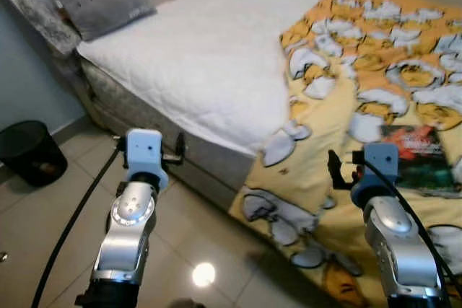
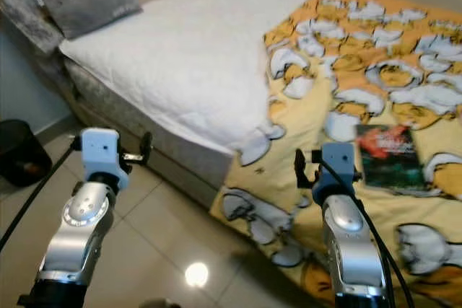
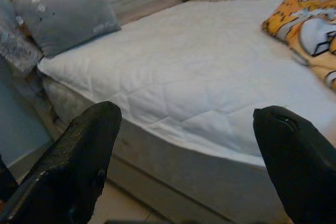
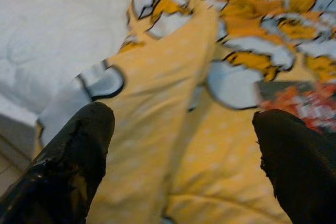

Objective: Clean up the room

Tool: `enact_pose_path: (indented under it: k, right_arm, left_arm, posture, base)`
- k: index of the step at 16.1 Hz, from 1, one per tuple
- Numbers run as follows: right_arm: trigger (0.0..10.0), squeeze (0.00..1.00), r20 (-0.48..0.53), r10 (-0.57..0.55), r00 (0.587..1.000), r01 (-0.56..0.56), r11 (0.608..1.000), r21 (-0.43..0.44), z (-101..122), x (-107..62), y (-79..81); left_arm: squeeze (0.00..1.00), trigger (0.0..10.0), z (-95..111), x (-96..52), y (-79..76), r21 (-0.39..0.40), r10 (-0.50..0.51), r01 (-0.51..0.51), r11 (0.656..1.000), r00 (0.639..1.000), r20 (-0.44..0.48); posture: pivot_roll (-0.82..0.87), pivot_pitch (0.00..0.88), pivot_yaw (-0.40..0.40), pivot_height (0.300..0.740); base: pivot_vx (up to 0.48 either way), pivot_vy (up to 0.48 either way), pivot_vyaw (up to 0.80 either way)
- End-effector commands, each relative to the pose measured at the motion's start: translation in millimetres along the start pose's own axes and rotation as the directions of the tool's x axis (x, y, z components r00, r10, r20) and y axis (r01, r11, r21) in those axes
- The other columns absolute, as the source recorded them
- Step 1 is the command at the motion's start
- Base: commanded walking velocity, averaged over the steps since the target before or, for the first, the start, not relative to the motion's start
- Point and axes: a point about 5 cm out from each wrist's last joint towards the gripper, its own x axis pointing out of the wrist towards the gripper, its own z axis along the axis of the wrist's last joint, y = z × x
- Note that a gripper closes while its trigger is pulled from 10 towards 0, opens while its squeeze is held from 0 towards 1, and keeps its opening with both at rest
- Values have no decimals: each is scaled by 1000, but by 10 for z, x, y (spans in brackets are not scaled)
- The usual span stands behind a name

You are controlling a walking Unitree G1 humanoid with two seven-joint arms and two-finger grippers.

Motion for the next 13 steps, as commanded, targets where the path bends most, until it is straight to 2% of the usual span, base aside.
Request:
enact_pose_path:
  k: [1,3,7,13]
  right_arm:
    - [10000,1000,10,24,1000,-24,1000,3,29,7,57]
    - [10000,1000,15,49,999,-49,999,-1,34,14,93]
    - [10000,1000,16,57,998,-57,998,-4,37,28,109]
    - [10000,1000,-3,42,999,-42,999,-2,-9,17,109]
  left_arm:
    - [729,10000,25,10,59,17,18,-18,1000,1000,8]
    - [729,10000,30,10,69,20,21,-21,1000,1000,12]
    - [729,10000,33,2,76,23,25,-25,999,1000,13]
    - [729,10000,31,5,90,30,19,-19,999,1000,10]
  posture:
    - [-16,0,45,740]
    - [-13,0,41,740]
    - [-10,0,39,740]
    - [-10,0,46,740]
  base:
    - [0,-461,0]
    - [0,-461,244]
    - [0,-459,800]
    - [0,-459,0]
